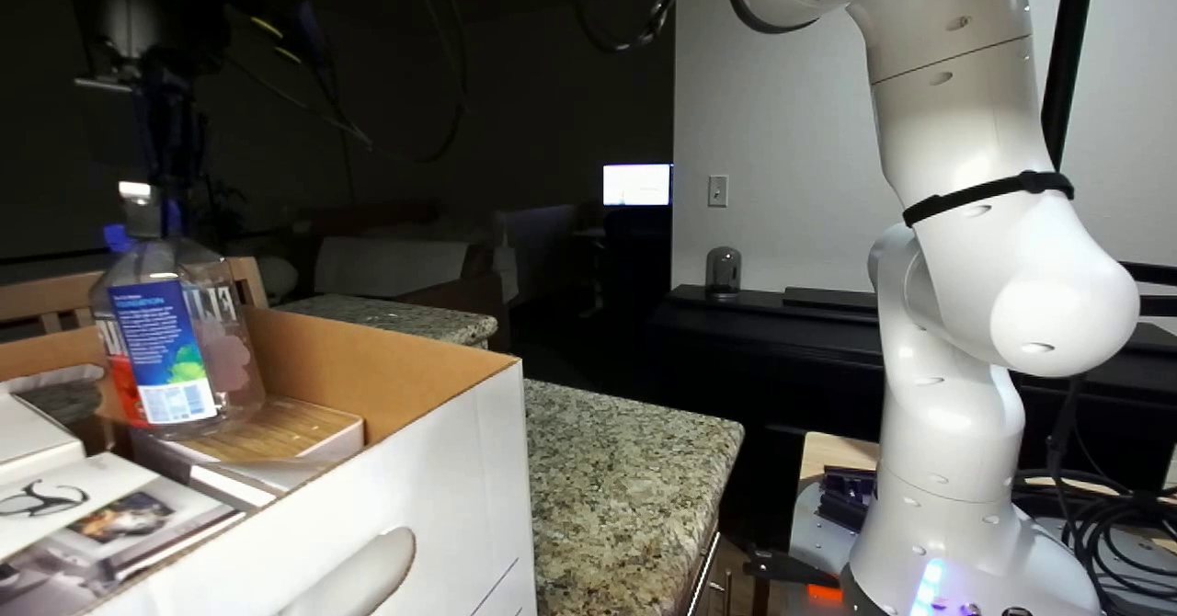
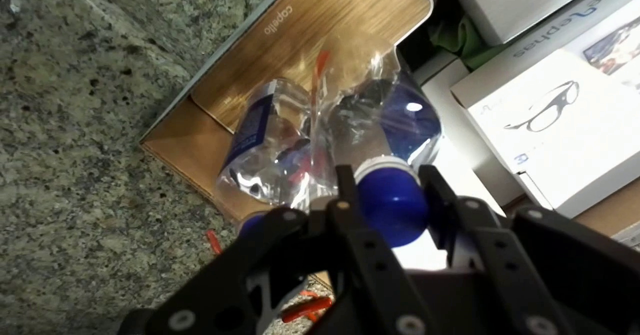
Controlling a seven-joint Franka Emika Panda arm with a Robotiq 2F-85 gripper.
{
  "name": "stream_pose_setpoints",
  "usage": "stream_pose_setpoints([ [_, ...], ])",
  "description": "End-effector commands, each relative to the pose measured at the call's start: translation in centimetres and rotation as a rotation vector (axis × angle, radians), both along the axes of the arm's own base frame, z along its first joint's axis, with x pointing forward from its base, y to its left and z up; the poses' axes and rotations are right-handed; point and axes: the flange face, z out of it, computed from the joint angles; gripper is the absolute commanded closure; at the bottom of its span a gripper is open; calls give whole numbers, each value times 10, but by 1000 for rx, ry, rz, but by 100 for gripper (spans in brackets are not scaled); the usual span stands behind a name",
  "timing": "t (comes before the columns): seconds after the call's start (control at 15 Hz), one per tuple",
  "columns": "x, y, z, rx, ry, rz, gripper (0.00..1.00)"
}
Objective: Put the water bottle on the counter in the box
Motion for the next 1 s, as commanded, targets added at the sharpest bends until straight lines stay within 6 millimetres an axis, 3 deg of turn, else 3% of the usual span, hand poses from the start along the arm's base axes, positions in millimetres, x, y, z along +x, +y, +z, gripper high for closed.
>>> stream_pose_setpoints([
  [0.0,0,-4,-8,-2,6,21,85],
  [0.67,-3,-6,-16,-41,53,-2,85],
  [0.73,-3,-8,-18,-48,71,-10,74],
  [0.8,-3,-9,-19,-52,79,-16,40],
  [0.93,-4,-13,-19,-55,94,-19,33],
])
